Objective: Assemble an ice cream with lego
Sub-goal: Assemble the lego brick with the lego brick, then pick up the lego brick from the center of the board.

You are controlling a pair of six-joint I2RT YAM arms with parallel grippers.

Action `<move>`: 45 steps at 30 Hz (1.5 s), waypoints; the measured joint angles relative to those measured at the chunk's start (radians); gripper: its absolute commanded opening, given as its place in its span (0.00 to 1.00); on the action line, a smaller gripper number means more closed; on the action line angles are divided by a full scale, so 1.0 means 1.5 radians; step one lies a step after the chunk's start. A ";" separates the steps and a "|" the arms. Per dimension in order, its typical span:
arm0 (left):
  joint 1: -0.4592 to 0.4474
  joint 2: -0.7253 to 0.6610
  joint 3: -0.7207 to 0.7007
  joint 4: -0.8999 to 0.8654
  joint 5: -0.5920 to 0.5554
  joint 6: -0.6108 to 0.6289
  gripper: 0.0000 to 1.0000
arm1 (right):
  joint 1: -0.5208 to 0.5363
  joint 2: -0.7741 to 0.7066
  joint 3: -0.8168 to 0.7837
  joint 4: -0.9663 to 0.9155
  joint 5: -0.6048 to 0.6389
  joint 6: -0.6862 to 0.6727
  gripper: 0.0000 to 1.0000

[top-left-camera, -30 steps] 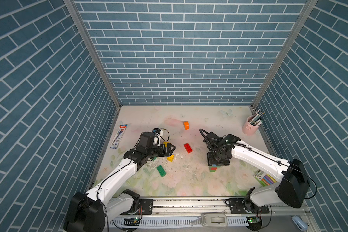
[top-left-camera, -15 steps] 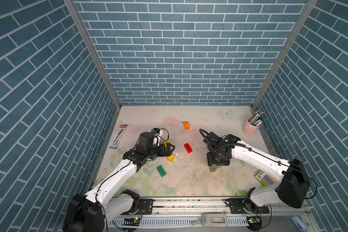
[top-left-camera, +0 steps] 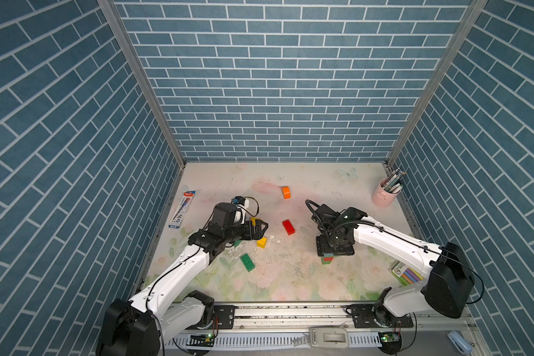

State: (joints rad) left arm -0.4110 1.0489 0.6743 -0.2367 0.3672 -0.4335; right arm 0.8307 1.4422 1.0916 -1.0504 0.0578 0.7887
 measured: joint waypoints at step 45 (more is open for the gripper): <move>0.000 0.007 0.000 -0.014 -0.006 0.008 1.00 | -0.115 0.554 0.719 0.062 -0.007 -0.322 0.82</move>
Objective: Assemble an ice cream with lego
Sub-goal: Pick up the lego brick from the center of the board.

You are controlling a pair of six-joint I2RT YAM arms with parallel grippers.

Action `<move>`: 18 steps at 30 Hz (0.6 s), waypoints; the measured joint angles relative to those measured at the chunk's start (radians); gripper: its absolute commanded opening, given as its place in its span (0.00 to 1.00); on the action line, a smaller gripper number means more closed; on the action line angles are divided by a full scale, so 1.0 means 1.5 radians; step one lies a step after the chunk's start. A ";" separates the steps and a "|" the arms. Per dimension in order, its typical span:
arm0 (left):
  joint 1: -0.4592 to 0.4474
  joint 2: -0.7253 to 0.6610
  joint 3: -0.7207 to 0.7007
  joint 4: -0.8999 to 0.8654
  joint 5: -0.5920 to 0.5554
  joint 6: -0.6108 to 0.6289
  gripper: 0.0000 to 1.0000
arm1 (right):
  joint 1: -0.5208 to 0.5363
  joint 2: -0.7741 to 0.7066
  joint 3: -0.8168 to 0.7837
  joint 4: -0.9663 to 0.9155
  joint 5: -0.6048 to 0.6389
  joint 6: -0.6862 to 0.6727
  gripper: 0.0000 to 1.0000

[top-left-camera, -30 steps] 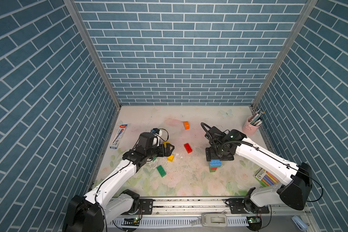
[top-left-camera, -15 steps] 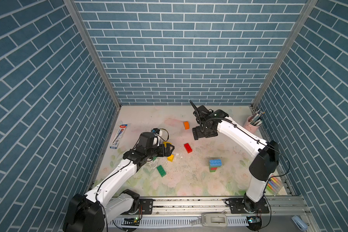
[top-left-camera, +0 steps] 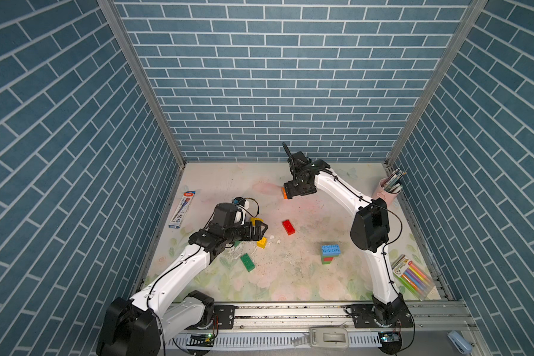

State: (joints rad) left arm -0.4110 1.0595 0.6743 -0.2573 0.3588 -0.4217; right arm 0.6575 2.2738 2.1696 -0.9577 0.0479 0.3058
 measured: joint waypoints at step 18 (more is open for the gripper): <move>0.000 0.000 0.000 -0.001 -0.002 0.000 1.00 | -0.013 0.230 0.227 0.037 -0.018 -0.018 0.64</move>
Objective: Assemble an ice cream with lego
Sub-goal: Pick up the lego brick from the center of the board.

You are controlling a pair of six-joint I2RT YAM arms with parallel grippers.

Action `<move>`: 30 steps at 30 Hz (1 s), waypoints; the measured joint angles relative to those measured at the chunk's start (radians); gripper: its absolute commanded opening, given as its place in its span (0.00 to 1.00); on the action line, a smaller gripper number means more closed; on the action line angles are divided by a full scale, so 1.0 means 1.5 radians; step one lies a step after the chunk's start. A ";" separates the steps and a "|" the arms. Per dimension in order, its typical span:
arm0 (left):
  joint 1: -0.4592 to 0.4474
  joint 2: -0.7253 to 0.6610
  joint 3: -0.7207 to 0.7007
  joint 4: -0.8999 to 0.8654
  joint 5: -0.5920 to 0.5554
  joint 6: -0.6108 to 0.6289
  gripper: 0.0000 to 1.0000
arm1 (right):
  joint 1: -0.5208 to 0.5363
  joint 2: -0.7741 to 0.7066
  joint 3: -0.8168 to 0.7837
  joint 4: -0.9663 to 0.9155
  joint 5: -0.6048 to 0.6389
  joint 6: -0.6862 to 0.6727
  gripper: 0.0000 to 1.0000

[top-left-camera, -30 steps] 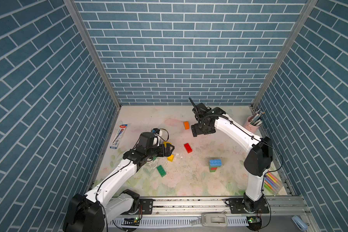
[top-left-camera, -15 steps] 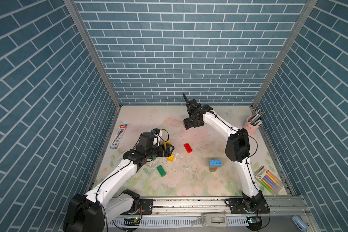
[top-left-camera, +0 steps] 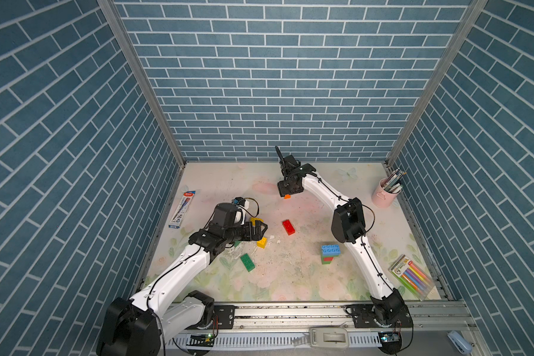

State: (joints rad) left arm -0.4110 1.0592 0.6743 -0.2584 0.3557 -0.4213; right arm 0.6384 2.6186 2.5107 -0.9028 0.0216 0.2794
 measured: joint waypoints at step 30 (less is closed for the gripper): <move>0.000 -0.001 0.000 -0.012 -0.010 0.001 1.00 | 0.002 0.034 -0.008 0.033 0.054 -0.021 0.33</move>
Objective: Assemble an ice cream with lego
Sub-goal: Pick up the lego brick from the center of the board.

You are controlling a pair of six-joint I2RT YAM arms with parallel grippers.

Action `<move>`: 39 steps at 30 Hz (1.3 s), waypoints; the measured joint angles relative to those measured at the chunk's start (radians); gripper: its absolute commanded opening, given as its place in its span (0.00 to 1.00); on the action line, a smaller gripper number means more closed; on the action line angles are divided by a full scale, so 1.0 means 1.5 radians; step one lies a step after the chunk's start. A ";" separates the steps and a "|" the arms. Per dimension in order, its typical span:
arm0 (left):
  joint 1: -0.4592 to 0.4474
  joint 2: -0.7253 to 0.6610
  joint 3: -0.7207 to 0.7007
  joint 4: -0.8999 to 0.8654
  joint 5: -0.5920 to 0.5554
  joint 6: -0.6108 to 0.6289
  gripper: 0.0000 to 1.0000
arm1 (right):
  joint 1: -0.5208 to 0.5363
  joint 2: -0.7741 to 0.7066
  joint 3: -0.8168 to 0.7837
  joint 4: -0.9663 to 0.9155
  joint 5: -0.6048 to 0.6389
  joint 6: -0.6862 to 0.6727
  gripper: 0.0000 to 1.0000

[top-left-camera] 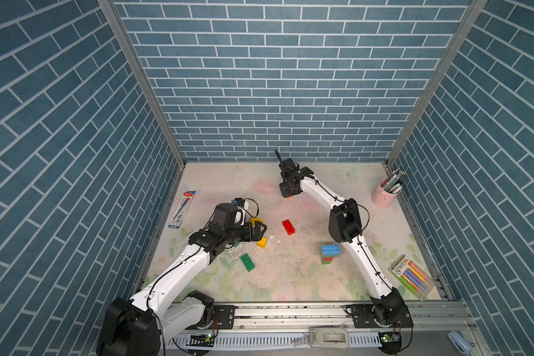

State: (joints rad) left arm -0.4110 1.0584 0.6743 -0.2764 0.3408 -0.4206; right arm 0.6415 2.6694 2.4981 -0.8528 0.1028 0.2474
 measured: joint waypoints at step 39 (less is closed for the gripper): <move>0.000 -0.020 0.000 -0.003 -0.003 0.002 0.99 | -0.002 -0.424 -0.704 0.179 -0.054 -0.166 0.30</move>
State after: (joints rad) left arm -0.4110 1.0279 0.6743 -0.2802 0.3363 -0.4171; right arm 0.6384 2.0327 1.4418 -0.5842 0.0216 -0.0010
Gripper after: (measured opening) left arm 0.995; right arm 0.351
